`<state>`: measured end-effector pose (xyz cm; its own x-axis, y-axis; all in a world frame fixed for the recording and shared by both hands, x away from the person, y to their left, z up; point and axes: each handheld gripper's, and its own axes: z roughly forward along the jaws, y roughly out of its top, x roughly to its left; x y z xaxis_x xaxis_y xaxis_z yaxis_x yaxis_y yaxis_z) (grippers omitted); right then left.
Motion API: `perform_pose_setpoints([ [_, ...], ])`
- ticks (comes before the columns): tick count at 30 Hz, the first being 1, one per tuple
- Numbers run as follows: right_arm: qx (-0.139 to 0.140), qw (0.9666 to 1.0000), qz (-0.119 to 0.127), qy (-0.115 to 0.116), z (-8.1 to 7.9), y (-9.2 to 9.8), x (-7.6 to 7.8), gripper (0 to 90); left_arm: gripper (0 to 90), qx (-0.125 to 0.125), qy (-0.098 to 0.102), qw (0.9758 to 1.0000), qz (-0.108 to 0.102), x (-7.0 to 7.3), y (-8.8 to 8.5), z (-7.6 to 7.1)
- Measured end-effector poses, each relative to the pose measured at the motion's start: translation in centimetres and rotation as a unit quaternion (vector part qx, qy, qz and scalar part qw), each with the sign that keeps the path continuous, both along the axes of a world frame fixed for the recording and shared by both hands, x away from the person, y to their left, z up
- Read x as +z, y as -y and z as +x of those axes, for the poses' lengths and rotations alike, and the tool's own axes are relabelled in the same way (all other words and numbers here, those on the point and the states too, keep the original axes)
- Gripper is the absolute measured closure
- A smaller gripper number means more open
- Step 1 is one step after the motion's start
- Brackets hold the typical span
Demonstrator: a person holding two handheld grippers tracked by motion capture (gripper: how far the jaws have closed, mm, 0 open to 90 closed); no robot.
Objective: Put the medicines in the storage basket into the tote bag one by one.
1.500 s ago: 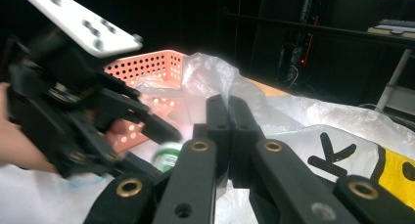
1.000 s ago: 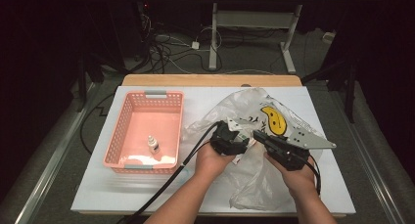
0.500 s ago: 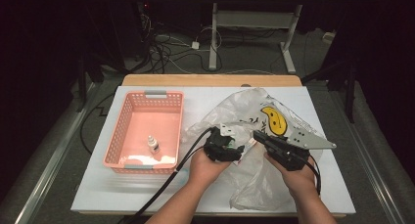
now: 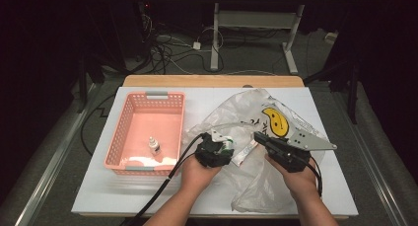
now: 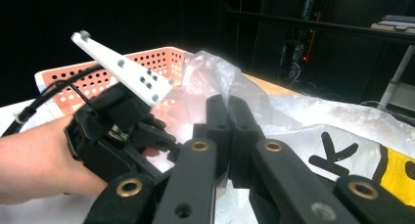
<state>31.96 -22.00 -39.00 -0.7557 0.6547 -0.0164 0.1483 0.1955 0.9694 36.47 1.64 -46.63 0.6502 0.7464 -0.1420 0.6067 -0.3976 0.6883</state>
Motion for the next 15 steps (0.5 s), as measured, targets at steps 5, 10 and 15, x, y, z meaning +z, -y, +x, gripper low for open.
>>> perform_pose_setpoints([
  [5, 0.001, 1.0000, -0.001, 0.000, 0.0, 0.0, 0.0, 90.0, 41.7, 0.020, -0.017, 0.9995, 0.016, -1.1, 0.9, 0.7],
  [10, 0.000, 1.0000, 0.000, 0.000, 0.0, 0.1, 0.0, 90.0, 49.9, 0.025, -0.007, 0.9995, 0.017, -1.5, 1.6, 0.9],
  [15, 0.000, 1.0000, 0.000, 0.001, 0.0, 0.1, 0.0, 90.0, 49.9, 0.015, 0.005, 0.9997, 0.017, -1.5, 2.1, 0.9],
])
